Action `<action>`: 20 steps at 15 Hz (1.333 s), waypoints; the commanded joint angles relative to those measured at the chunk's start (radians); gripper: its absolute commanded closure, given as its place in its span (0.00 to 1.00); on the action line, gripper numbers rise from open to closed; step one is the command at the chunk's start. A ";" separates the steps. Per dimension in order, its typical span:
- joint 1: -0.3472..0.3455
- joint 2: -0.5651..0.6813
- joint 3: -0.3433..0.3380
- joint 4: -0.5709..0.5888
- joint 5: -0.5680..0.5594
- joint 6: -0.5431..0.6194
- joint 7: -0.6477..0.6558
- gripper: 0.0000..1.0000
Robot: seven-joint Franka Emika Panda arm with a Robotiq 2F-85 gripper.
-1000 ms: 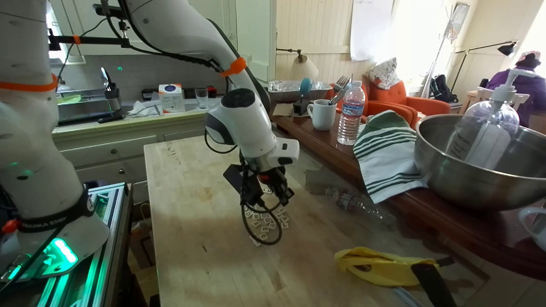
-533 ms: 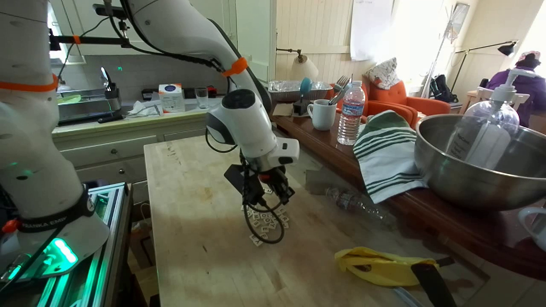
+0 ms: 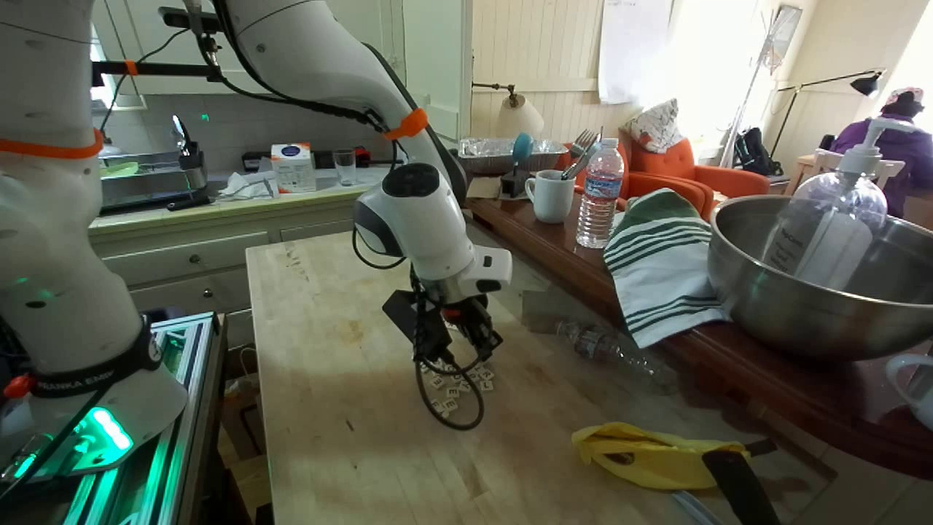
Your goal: Move two letter tiles to the left.
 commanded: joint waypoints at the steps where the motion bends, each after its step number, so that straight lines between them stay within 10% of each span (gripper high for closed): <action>1: -0.021 0.030 0.024 0.020 0.043 0.003 -0.049 1.00; 20: -0.055 0.004 0.146 0.004 0.091 -0.038 -0.169 1.00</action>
